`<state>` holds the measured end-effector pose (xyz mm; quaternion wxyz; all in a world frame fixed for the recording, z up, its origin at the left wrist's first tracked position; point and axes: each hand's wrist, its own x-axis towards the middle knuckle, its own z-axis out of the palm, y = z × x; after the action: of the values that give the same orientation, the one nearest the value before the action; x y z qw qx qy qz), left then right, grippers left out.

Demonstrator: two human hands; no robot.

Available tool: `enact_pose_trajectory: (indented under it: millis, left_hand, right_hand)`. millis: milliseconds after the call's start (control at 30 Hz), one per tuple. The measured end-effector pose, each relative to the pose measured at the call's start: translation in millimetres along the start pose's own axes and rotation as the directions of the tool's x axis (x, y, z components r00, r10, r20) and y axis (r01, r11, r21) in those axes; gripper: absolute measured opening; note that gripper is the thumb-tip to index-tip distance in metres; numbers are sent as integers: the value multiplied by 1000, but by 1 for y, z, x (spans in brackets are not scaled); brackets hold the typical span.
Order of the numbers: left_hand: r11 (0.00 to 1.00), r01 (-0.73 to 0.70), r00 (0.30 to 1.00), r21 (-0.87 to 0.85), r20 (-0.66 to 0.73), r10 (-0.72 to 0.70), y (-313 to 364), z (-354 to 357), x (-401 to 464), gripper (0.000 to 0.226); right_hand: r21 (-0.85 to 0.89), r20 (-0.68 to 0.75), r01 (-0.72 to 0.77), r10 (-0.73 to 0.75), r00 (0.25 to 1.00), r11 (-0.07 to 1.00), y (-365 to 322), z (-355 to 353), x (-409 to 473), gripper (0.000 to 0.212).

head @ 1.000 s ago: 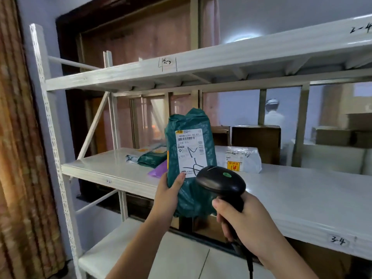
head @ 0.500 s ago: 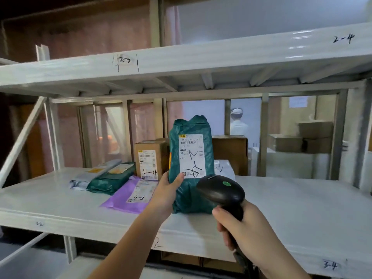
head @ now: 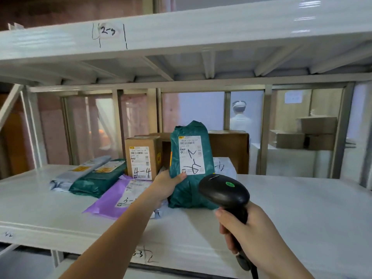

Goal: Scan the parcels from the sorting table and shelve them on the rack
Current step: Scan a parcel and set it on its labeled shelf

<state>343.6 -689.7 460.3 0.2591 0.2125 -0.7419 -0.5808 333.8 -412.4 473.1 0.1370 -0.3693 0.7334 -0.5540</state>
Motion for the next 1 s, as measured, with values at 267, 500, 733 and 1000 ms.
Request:
enact_pose_trajectory:
  millis: [267,500,733,1000]
  left_hand:
    - [985,13,990,173,-143,12,-17,-10,26,51]
    - [994,30,979,108,-204,-7,-22,-8,26,40]
    - [997,-16,984,82,-178,30,-16,-10,12,25]
    - [983,-108,987,149,-105,124,-4,-14,4,26]
  right_hand:
    - [21,-54,-14,15,998,1000,-5,16,0,20]
    - [9,-78,-7,7,997,1000,-12,28,-6,19]
    - [20,-115,-21,23,993,1000,-14,37,-19,20]
    - [53,-127,-36,43,991,998,-19,50,-32,20]
